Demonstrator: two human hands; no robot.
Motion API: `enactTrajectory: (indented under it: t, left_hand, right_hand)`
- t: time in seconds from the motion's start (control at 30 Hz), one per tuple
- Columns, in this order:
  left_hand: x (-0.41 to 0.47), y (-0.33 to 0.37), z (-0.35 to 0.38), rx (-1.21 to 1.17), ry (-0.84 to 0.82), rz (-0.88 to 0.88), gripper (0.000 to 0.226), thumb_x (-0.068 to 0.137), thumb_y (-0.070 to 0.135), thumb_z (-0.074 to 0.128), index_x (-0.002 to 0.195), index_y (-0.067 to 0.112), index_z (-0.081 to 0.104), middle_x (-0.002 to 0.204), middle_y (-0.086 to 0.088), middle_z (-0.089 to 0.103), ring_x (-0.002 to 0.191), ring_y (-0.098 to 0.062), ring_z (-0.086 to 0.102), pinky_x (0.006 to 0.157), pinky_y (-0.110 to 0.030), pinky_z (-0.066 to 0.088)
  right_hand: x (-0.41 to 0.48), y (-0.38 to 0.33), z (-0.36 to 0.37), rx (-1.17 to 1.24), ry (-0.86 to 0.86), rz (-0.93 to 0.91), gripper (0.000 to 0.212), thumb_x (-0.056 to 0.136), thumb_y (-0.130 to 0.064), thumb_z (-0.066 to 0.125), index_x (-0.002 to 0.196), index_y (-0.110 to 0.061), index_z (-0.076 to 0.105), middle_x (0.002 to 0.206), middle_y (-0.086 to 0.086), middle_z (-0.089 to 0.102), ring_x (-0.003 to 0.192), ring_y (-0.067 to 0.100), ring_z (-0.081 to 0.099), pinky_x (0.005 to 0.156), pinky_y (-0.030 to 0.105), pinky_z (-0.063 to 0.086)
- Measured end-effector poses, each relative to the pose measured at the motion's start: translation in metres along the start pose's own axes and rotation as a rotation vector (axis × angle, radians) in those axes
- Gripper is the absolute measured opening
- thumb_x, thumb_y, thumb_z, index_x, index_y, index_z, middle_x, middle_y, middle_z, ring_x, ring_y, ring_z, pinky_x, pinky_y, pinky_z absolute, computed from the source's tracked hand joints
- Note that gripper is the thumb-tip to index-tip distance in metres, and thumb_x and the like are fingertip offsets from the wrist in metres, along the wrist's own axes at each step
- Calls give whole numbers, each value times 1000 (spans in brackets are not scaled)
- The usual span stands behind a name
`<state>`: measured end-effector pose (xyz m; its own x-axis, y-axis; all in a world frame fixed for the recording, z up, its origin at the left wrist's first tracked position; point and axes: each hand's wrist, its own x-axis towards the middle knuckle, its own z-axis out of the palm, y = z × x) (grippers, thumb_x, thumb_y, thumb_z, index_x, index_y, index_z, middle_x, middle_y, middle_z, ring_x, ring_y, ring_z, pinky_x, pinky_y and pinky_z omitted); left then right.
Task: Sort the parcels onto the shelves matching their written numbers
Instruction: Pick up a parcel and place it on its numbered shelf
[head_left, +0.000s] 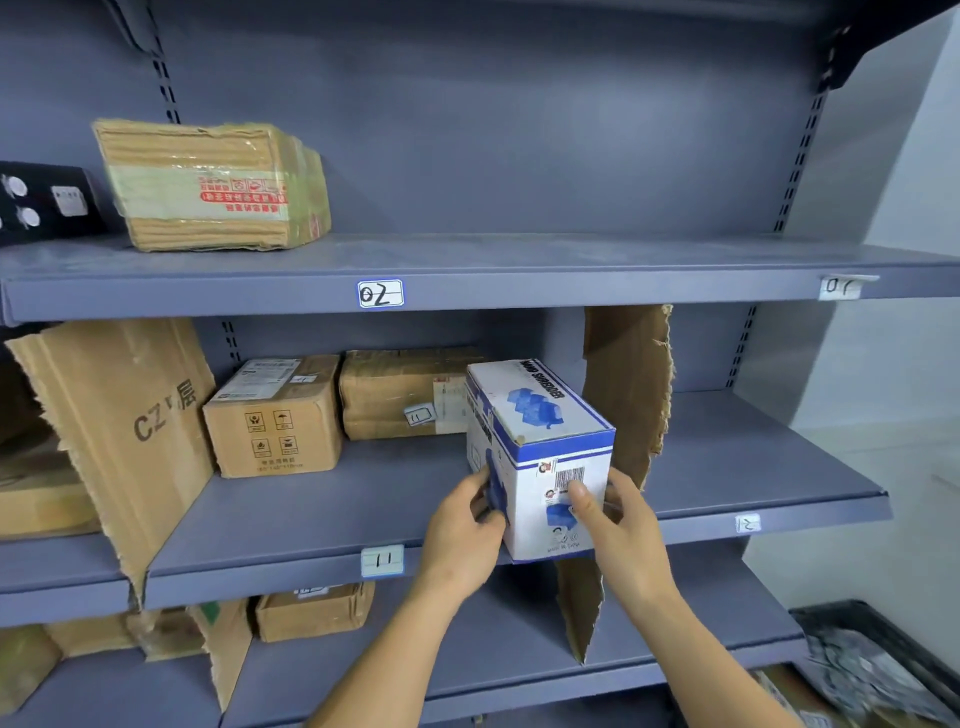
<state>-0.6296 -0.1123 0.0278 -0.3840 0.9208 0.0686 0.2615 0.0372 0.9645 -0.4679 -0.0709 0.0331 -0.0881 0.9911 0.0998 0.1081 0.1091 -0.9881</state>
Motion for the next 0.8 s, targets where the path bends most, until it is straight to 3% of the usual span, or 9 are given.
enactTrajectory:
  t: [0.07,0.2,0.37,0.5,0.57,0.67,0.8]
  left_hand:
    - [-3,0,6,3,-28,17,50,95,5,54,137,32,54,126,15,66,114,1,61,97,-25,52]
    - [1,8,10,80,-110,39,41,94,11,55,126,36,62,123,15,68,112,-2,63,96,-35,55]
    - [9,12,12,138,-212,10,48,81,24,54,118,53,61,121,13,67,110,-6,65,94,-40,56]
    - [7,19,12,-23,-274,20,46,89,5,59,123,35,63,113,17,72,106,-4,68,92,-34,57]
    - [10,20,13,-68,-238,36,43,90,3,61,123,30,63,112,16,73,103,-3,69,89,-31,58]
    - [20,16,19,14,-38,61,34,91,9,64,121,26,66,109,14,73,95,4,68,84,-21,57]
    - [34,19,27,90,117,40,17,93,13,63,108,20,68,91,14,69,80,4,65,61,-3,46]
  right_hand:
    - [-5,5,-4,-2,48,-19,34,80,-56,64,108,-40,53,110,-19,68,95,3,68,63,21,58]
    - [-12,9,-7,-43,135,-50,31,83,-60,60,109,-44,54,113,-17,66,101,4,66,63,18,55]
    - [-4,15,-5,-131,212,-67,36,82,-70,54,111,-48,50,115,-14,63,100,6,66,74,32,61]
    - [5,14,0,-202,230,-99,33,89,-65,55,115,-46,49,112,-15,62,99,5,64,75,38,61]
    - [10,12,6,-199,215,-116,30,93,-57,56,118,-41,50,114,-14,62,99,3,63,70,30,59]
    - [22,6,14,-200,167,-101,34,96,-50,55,125,-34,48,115,-14,62,91,-1,64,61,16,51]
    - [47,1,22,-211,116,-25,35,99,-47,53,128,-31,40,118,-11,59,86,5,64,56,15,48]
